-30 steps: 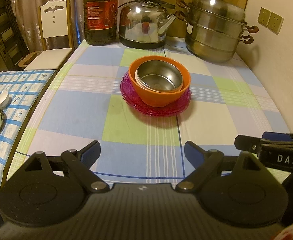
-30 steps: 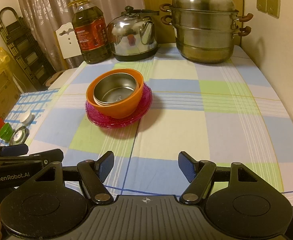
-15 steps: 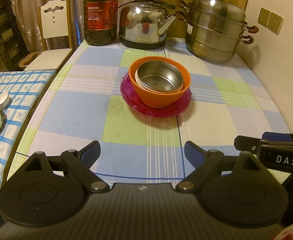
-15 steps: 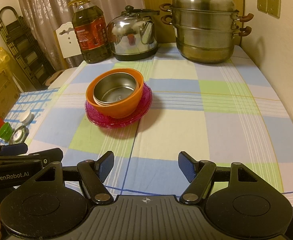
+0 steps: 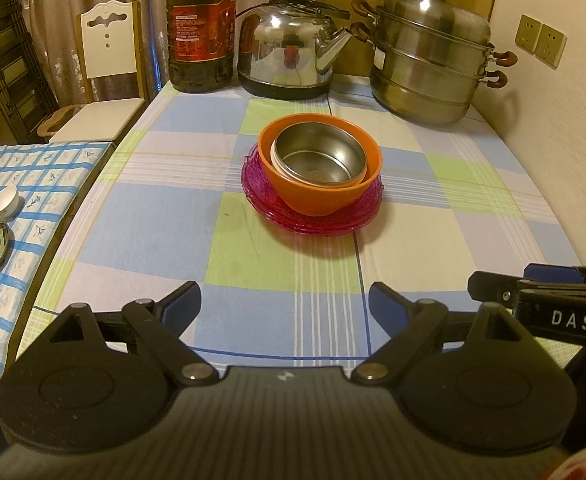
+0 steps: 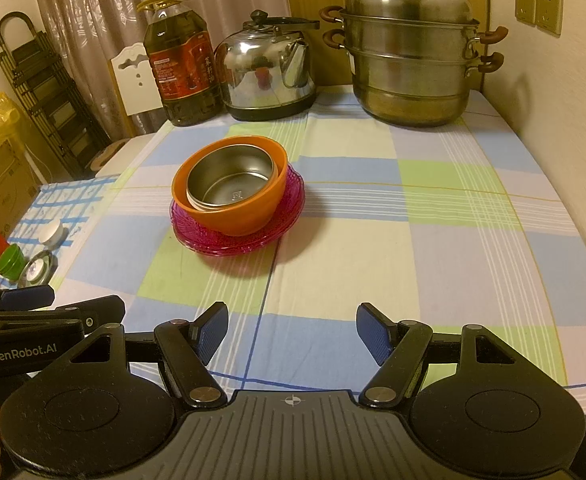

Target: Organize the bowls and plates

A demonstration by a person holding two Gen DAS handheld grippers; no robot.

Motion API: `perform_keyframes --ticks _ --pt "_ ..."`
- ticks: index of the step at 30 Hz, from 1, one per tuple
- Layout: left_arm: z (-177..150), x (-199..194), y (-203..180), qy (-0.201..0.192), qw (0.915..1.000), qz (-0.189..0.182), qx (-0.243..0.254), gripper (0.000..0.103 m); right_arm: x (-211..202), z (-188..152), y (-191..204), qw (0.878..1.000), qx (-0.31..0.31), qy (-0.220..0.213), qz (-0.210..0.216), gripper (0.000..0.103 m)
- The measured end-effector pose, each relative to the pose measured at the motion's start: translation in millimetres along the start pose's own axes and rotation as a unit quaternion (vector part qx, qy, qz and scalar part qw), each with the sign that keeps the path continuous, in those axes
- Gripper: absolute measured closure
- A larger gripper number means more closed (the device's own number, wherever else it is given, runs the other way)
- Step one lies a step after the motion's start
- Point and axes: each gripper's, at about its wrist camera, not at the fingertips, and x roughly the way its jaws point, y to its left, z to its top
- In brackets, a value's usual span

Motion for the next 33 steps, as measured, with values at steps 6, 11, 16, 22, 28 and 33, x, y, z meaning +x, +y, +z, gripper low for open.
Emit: perform_keyframes --ticks 6,11,16,22,28,33 --pt "0.1 0.0 -0.1 -0.001 1.0000 0.000 0.001 0.013 0.1 0.3 0.0 1.000 0.000 0.000 0.000 0.032" --pt "0.1 0.1 -0.2 0.000 1.0000 0.001 0.000 0.013 0.7 0.6 -1.0 1.000 0.000 0.001 0.000 0.032" --pt "-0.2 0.1 -0.4 0.000 1.0000 0.000 0.000 0.013 0.5 0.5 -1.0 1.000 0.001 0.001 0.000 0.032" --pt "0.7 0.1 -0.4 0.000 1.0000 0.000 0.000 0.013 1.7 -0.6 -2.8 1.000 0.002 0.002 0.000 0.032" --pt "0.4 0.1 -1.0 0.000 1.0000 0.001 0.001 0.013 2.4 -1.2 -3.6 1.000 0.001 0.002 0.000 0.032" --pt "0.3 0.0 -1.2 0.000 1.0000 0.001 0.001 0.013 2.6 -1.7 -3.9 1.000 0.002 0.003 0.000 0.032"
